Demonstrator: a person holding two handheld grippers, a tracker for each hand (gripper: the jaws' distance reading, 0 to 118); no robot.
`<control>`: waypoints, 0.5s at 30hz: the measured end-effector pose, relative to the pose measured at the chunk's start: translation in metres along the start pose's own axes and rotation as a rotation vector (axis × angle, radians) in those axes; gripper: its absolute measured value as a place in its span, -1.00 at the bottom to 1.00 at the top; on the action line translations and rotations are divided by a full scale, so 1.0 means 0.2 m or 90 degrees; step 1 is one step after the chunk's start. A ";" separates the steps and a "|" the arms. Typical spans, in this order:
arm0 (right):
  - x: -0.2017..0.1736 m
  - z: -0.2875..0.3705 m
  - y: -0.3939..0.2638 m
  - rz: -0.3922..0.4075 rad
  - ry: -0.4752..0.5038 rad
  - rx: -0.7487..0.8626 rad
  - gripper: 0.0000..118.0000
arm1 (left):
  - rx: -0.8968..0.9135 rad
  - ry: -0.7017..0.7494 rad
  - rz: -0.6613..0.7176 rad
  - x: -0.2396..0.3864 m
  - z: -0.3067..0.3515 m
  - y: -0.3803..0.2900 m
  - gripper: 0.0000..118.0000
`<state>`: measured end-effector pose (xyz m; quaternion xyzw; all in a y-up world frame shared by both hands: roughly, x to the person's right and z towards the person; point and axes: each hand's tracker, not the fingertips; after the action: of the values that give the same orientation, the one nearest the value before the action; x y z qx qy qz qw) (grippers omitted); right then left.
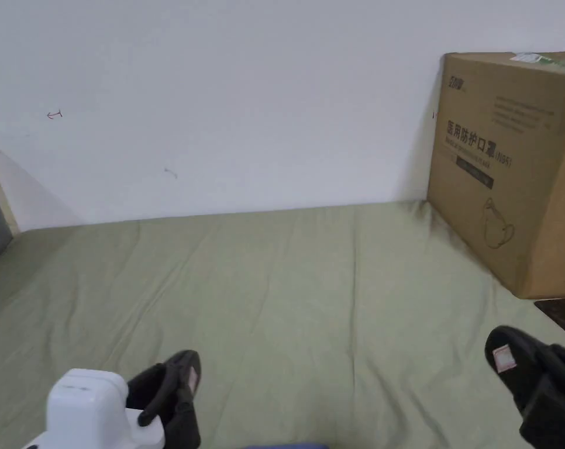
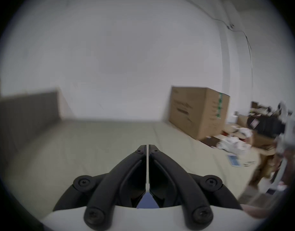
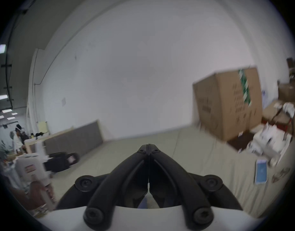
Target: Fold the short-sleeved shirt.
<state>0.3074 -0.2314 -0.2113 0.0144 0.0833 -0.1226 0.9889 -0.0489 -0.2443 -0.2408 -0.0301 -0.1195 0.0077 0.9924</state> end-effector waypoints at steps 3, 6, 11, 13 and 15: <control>-0.06 0.00 -0.01 0.008 -0.042 0.057 -1.00 | 0.060 0.084 -0.007 0.02 0.12 -0.03 -0.97; -0.08 -0.04 -0.10 0.050 -0.109 0.019 -1.00 | 0.051 0.122 -0.047 0.04 0.16 -0.13 -0.98; -0.07 -0.01 -0.13 0.043 -0.120 0.010 -1.00 | 0.055 0.147 -0.033 0.05 0.19 -0.16 -0.98; -0.07 0.00 -0.11 0.054 -0.126 0.013 -1.00 | 0.055 0.159 -0.031 0.05 0.18 -0.15 -0.98; -0.06 0.00 -0.09 0.057 -0.134 0.025 -1.00 | 0.058 0.166 -0.027 0.03 0.17 -0.14 -0.98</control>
<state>0.2918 -0.2459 -0.2090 0.0248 -0.0239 -0.0808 0.9961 -0.0499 -0.2692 -0.2055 0.0168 0.0102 -0.0116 0.9997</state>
